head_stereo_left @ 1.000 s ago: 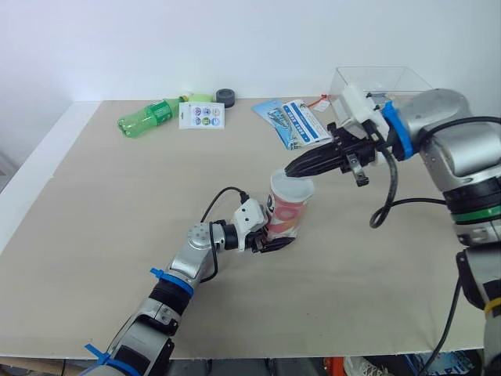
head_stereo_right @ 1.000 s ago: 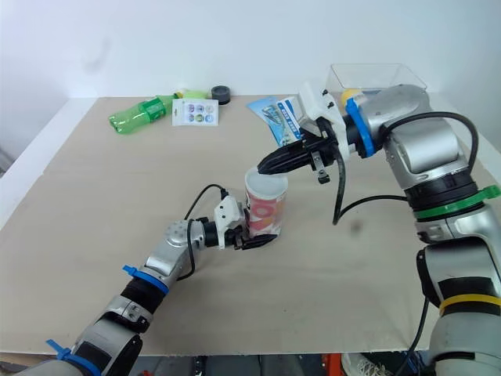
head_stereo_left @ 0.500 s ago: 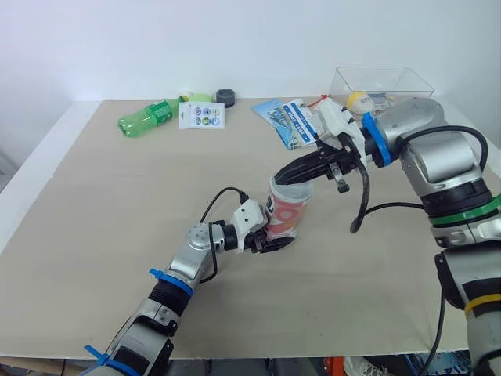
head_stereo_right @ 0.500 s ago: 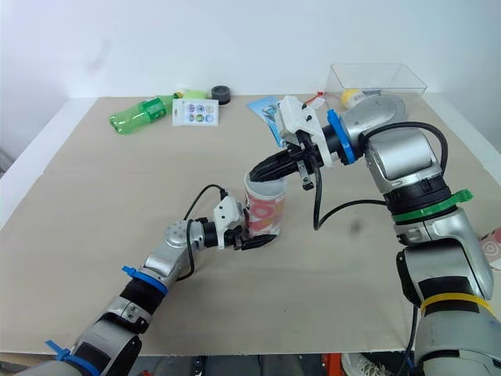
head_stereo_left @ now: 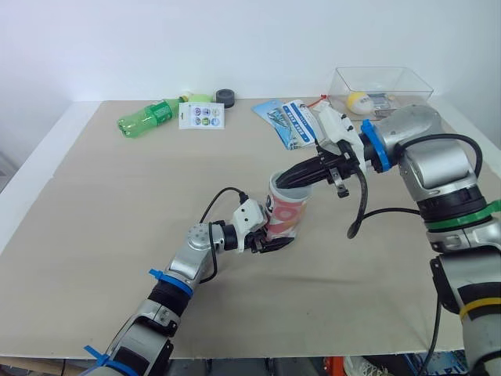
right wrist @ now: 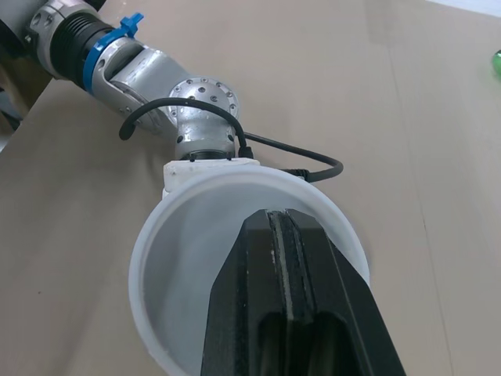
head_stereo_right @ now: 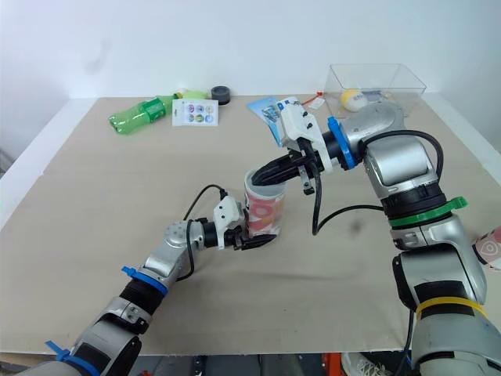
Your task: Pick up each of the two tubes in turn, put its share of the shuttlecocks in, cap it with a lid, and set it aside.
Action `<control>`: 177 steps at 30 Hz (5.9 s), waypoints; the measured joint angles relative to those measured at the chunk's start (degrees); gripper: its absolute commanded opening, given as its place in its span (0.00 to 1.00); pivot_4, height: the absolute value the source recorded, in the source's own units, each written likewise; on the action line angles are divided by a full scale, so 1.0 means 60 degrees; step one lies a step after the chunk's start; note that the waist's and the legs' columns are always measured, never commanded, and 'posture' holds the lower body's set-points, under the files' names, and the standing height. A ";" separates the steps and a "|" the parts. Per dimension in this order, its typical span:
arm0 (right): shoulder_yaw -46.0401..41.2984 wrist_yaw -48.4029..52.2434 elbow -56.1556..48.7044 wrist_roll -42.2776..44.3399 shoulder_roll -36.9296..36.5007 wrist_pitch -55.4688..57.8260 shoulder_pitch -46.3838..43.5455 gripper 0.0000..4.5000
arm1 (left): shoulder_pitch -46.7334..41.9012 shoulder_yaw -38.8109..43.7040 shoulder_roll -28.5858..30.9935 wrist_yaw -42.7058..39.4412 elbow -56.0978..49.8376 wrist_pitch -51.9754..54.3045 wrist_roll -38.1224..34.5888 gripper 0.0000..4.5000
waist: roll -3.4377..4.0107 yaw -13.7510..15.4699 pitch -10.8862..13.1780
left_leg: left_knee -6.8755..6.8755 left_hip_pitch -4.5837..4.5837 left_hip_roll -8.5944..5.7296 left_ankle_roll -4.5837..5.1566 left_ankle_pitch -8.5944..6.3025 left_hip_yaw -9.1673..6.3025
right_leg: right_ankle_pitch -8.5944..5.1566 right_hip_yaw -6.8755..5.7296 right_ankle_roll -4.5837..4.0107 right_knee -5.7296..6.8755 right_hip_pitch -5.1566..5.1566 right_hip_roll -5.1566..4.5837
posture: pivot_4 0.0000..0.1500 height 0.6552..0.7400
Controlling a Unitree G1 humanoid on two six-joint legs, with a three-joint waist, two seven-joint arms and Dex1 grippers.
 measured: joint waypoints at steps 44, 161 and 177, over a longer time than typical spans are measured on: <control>-0.1086 -0.0638 -0.0163 -0.0293 0.0902 -0.0752 0.1397 0.01 | 0.0067 -0.0019 0.0059 0.0110 0.0017 0.0043 0.0046 0.68 | -0.0071 -0.0056 -0.0078 | -0.0036 0.0100 0.0034 -0.0001 -0.0001 0.0006 | -0.0017 0.0001 -0.0050 -0.0002 0.0069 0.0033 | 1.00 1.00; -0.1799 -0.3511 0.2170 -0.0566 0.3934 -0.4648 0.5374 0.84 | 0.3573 0.1071 0.3143 -0.0058 -0.5794 0.1685 -0.2023 1.00 | -0.0137 -0.0210 -0.0034 | -0.0101 0.0064 0.0057 -0.0009 -0.0003 0.0014 | -0.0026 0.0009 -0.0062 -0.0020 0.0013 0.0044 | 1.00 1.00; -0.7072 -1.1135 -0.0195 -0.0775 0.2552 -0.2721 0.7906 0.84 | 0.3112 0.0402 0.2986 -0.0281 -0.5811 0.1588 -0.1911 1.00 | -0.0140 0.0016 -0.0030 | -0.0103 0.0042 0.0034 -0.0010 -0.0004 0.0023 | -0.0058 0.0017 -0.0066 -0.0022 0.0000 0.0022 | 1.00 1.00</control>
